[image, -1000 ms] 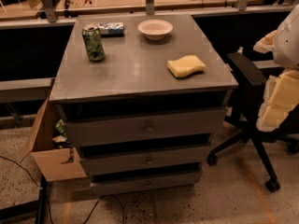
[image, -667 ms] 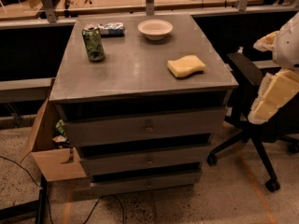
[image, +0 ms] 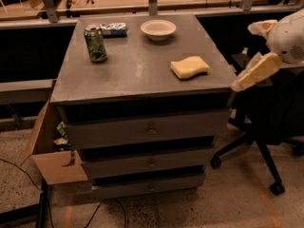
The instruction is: Move sponge near paper bowl
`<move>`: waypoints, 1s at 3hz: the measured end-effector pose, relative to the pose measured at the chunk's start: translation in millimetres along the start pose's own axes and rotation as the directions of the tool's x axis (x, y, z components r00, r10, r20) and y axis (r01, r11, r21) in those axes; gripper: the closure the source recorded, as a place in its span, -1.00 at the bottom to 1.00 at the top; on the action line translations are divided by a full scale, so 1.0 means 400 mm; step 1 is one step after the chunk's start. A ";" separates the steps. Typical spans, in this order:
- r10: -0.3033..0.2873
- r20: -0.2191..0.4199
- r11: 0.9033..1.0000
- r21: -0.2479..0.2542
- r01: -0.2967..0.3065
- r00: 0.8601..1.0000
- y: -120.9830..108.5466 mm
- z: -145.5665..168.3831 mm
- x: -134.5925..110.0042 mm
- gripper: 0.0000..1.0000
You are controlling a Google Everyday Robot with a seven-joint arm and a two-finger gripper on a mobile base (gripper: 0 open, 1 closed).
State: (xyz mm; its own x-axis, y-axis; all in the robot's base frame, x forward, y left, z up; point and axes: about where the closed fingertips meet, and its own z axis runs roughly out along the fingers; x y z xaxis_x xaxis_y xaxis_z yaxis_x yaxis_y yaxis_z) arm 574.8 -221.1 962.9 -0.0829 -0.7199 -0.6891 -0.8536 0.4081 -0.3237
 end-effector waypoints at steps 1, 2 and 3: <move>0.051 0.128 0.998 -0.043 -0.046 0.990 -0.087 0.105 -0.002 -1.00; 0.093 0.181 0.994 -0.076 -0.080 0.979 -0.151 0.215 0.007 -1.00; 0.064 0.129 0.998 -0.035 -0.060 0.990 -0.202 0.273 0.006 -1.00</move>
Offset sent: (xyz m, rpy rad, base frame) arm 0.1504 0.0302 -0.0611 0.2904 0.0401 0.0578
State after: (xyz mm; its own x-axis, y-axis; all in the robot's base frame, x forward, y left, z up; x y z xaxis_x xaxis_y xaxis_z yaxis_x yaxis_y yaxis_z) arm 699.7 -194.7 916.7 -0.0698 -0.6139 -0.7863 -0.8644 0.4306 -0.2594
